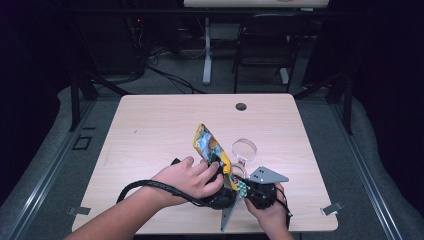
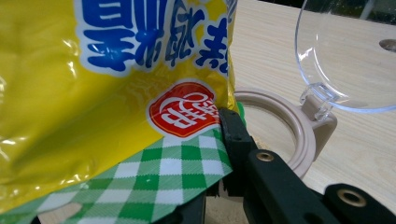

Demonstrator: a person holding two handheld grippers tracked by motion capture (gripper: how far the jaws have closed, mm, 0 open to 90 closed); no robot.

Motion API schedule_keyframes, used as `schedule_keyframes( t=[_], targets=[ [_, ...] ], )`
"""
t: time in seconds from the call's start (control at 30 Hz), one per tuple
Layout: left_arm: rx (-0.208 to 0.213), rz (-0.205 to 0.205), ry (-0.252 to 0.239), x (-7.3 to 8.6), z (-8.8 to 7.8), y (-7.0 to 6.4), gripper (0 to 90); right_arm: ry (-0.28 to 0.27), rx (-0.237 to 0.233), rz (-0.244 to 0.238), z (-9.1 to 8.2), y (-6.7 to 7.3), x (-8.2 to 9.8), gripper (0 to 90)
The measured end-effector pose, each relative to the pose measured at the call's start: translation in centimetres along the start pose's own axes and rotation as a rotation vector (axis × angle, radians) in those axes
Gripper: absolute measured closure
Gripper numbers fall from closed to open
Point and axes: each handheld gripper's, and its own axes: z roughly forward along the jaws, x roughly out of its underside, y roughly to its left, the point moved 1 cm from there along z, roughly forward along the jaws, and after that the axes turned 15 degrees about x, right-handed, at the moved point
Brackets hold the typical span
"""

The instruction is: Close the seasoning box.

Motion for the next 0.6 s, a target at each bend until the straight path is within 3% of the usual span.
schedule_keyframes(
  t=[0.6],
  targets=[
    [0.002,0.004,0.002,-0.02,-0.11,0.07,87.7,0.000,-0.004,0.000,0.02,0.05,-0.01,88.0]
  ],
)
